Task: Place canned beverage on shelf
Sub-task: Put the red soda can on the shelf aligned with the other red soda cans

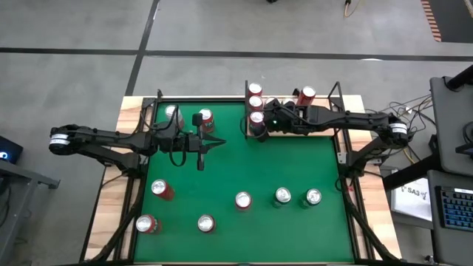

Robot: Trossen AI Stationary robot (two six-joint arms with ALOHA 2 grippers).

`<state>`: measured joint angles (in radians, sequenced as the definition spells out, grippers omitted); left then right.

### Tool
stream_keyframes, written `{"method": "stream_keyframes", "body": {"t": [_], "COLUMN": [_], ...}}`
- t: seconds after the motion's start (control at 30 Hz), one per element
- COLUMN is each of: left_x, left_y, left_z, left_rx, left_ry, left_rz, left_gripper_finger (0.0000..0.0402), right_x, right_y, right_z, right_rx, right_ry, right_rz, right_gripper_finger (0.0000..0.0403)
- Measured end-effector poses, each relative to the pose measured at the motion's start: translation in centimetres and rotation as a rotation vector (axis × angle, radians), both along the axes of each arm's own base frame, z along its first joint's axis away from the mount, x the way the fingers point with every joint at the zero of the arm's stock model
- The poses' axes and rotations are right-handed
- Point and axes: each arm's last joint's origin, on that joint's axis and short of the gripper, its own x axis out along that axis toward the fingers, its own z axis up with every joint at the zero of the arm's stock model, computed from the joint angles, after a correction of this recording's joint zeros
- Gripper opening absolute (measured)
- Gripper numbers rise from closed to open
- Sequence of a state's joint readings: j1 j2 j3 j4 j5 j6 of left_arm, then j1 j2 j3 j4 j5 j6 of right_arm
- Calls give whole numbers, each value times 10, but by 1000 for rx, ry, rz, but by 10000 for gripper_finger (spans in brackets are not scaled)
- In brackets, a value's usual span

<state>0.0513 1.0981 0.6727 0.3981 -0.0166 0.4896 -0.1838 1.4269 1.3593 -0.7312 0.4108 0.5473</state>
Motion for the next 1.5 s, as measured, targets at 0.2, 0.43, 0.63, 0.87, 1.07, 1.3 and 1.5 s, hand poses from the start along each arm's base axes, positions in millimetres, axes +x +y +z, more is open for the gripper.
{"method": "stream_keyframes", "body": {"t": [0.2,0.43,0.63,0.87,1.07,1.3,1.5], "left_x": [0,0,0,0,0,0,0], "left_y": [0,0,0,0,0,0,0], "left_z": [0,0,0,0,0,0,0], "left_rx": [0,0,0,0,0,1,0], "left_ry": [2,2,2,2,2,2,2], "left_rz": [0,0,0,0,0,0,0], "left_gripper_finger": [0,0,0,0,0,0,0], "right_x": [-3,-1,8,19,26,31,30], "right_y": [7,7,5,4,3,-1,-5], "right_z": [-2,-12,-27,-43,-53,-57,-57], "right_rx": [60,86,91,116,117,109,103], "right_ry": [27,48,88,128,150,138,135], "right_rz": [5,2,3,19,27,29,18], "right_gripper_finger": [9,9,9,9,9,9,9]}}
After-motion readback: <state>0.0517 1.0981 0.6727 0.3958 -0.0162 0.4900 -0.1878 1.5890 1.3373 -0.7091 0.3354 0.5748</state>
